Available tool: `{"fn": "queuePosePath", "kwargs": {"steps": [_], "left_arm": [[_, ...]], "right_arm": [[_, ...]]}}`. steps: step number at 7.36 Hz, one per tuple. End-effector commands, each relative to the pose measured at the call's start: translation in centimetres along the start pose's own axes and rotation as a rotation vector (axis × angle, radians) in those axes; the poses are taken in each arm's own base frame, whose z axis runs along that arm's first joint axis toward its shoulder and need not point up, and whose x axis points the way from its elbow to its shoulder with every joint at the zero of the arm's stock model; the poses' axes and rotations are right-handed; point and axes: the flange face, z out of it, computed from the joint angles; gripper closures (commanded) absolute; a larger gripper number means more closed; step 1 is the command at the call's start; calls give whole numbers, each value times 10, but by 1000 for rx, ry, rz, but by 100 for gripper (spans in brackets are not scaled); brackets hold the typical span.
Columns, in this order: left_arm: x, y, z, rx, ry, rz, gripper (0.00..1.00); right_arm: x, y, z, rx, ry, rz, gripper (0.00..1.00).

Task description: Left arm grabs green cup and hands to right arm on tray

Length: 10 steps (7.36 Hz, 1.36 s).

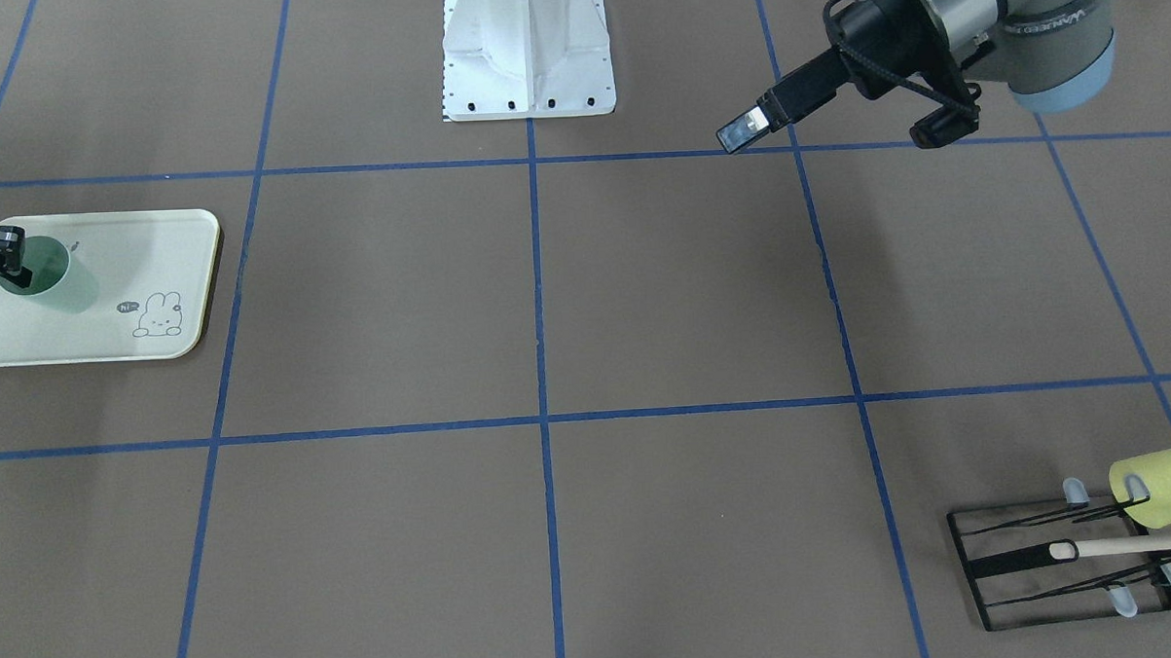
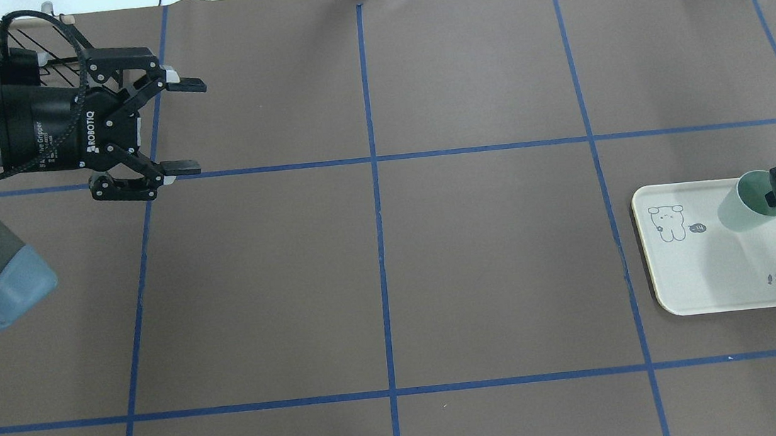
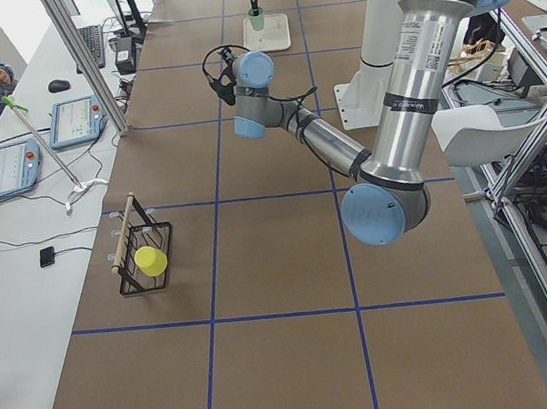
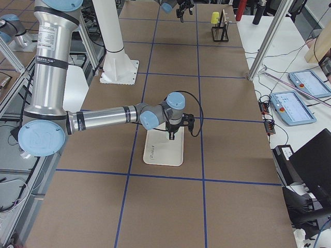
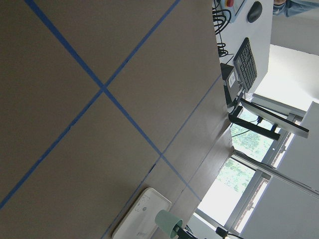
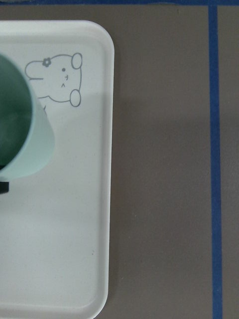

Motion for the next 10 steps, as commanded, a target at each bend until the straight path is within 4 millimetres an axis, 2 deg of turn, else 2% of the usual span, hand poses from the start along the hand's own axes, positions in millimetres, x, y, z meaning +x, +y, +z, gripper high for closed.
{"fn": "queuePosePath", "kwargs": {"steps": [1, 4, 5, 6, 8, 9, 10], "left_arm": [[0, 0, 0, 0, 0, 0, 0], [0, 0, 0, 0, 0, 0, 0], [0, 0, 0, 0, 0, 0, 0], [0, 1, 0, -1, 1, 0, 0], [0, 0, -1, 0, 0, 0, 0], [0, 1, -1, -1, 1, 0, 0], [0, 2, -1, -2, 2, 1, 0]], "right_arm": [[3, 0, 6, -9, 8, 4, 100], [6, -1, 22, -35, 20, 6, 100], [5, -1, 24, -38, 21, 5, 93], [7, -1, 25, -40, 23, 7, 71], [7, -1, 25, -32, 33, 5, 18], [3, -2, 20, -22, 25, -2, 2], [-6, 3, 3, 0, 4, -20, 1]]}}
